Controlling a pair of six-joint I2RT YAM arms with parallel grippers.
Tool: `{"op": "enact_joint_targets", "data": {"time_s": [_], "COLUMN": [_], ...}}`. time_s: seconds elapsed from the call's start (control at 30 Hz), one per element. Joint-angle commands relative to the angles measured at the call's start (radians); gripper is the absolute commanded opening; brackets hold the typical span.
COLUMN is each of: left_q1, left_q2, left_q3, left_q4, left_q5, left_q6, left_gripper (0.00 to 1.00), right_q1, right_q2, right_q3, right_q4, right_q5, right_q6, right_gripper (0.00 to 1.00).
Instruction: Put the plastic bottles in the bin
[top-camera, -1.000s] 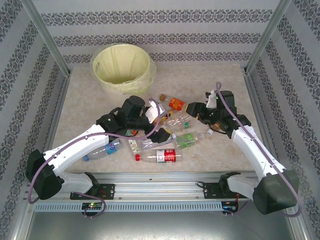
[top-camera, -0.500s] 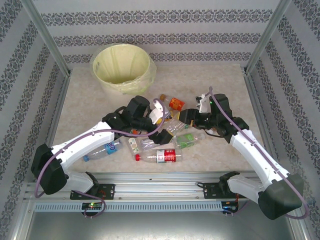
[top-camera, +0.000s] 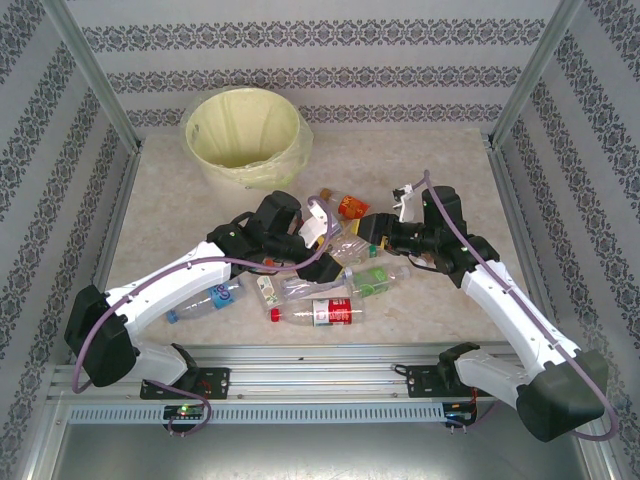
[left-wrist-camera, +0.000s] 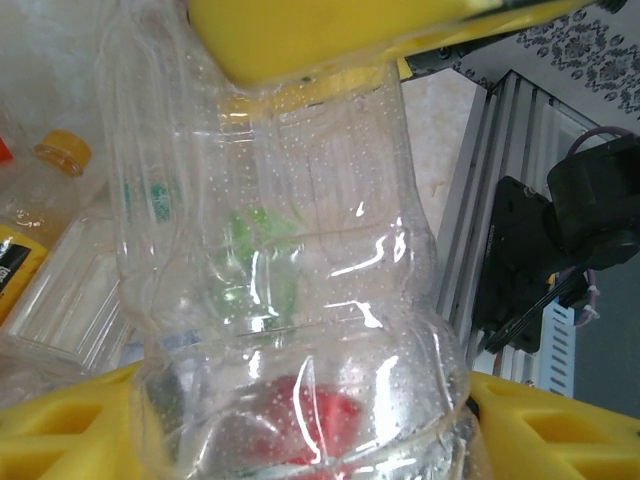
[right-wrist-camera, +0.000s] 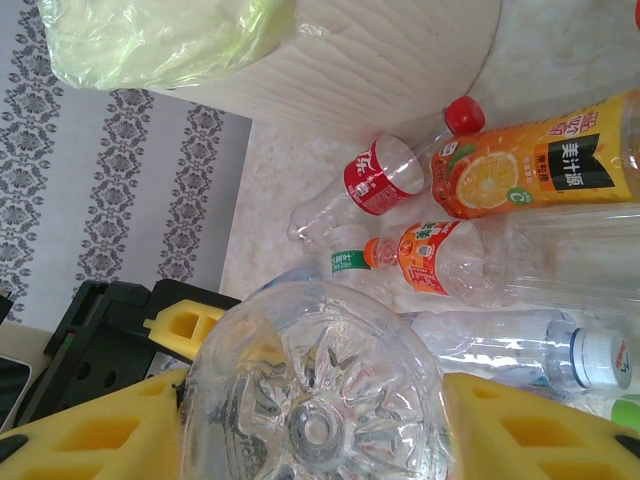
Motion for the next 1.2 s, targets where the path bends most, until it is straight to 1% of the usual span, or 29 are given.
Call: {"op": "enact_joint_targets", "data": {"time_s": [0.0, 0.1, 0.17, 0.23, 0.37, 0.47, 0.67, 0.83, 0.97, 1.17], "left_q1": [0.005, 0.005, 0.005, 0.005, 0.01, 0.021, 0.033, 0.035, 0.035, 0.035], "left_q2": [-0.004, -0.011, -0.013, -0.015, -0.016, -0.018, -0.03, -0.028, -0.022, 0.002], "left_q3": [0.022, 0.015, 0.013, 0.012, 0.014, 0.015, 0.017, 0.042, 0.104, 0.279], "left_q4": [0.008, 0.018, 0.021, 0.022, 0.026, 0.039, 0.065, 0.122, 0.116, -0.015], "left_q5": [0.037, 0.041, 0.039, 0.037, 0.045, 0.057, 0.051, 0.004, -0.075, -0.283], "left_q6": [0.003, 0.003, 0.003, 0.002, -0.018, -0.038, -0.08, -0.205, -0.297, -0.346], "left_gripper": [0.59, 0.53, 0.52, 0.52, 0.52, 0.52, 0.53, 0.54, 0.55, 0.55], "right_q1": [0.016, 0.021, 0.023, 0.022, 0.022, 0.021, 0.015, 0.015, 0.014, 0.015], "right_q2": [-0.015, -0.016, -0.018, -0.03, -0.095, -0.169, -0.329, -0.459, -0.53, -0.582], "right_q3": [-0.009, -0.01, -0.012, -0.013, -0.029, -0.06, -0.082, -0.074, -0.029, 0.036], "right_q4": [0.034, 0.033, 0.037, 0.042, 0.042, 0.051, 0.016, 0.005, -0.024, -0.044], "right_q5": [-0.026, -0.02, -0.016, -0.009, 0.029, 0.055, 0.096, 0.112, 0.128, 0.167], "right_q6": [0.012, 0.012, 0.017, 0.024, 0.042, 0.056, -0.002, -0.07, -0.119, -0.16], "right_gripper": [0.57, 0.58, 0.61, 0.69, 0.88, 0.98, 0.98, 0.98, 0.98, 0.98]}}
